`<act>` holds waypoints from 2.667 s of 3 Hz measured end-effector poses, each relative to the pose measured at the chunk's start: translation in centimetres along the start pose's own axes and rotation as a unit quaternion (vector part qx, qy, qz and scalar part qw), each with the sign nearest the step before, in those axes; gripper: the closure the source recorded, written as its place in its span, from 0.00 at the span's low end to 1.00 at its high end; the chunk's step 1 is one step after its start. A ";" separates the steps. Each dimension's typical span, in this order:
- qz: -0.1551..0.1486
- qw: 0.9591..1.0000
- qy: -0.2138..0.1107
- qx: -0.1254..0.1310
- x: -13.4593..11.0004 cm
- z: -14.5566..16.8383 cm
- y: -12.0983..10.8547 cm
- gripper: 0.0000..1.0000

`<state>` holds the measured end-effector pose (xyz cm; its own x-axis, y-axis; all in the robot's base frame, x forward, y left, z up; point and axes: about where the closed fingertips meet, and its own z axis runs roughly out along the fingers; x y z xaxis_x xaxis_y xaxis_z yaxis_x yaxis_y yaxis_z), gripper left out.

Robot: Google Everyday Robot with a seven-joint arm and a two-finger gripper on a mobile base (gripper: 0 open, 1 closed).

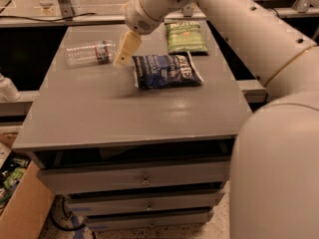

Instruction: Pick water bottle

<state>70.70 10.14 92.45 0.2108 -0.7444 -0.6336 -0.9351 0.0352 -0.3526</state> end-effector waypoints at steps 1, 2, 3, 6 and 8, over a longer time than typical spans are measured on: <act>0.018 1.000 -0.004 -0.008 0.5 3.9 -2.4 0.00; 0.031 0.999 -0.008 -0.013 -0.3 7.3 -3.3 0.00; 0.044 0.999 -0.008 -0.013 -1.1 9.9 -3.5 0.00; 0.109 0.994 -0.017 -0.017 -0.6 13.5 -1.9 0.40; 0.115 0.993 -0.020 -0.014 -0.6 13.0 -1.8 0.87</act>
Offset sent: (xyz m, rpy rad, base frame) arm 0.0745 0.0798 -0.0506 0.0466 0.0836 -0.0405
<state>75.97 19.24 84.51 0.0010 -0.6923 -0.7217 -0.9672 0.1827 -0.1766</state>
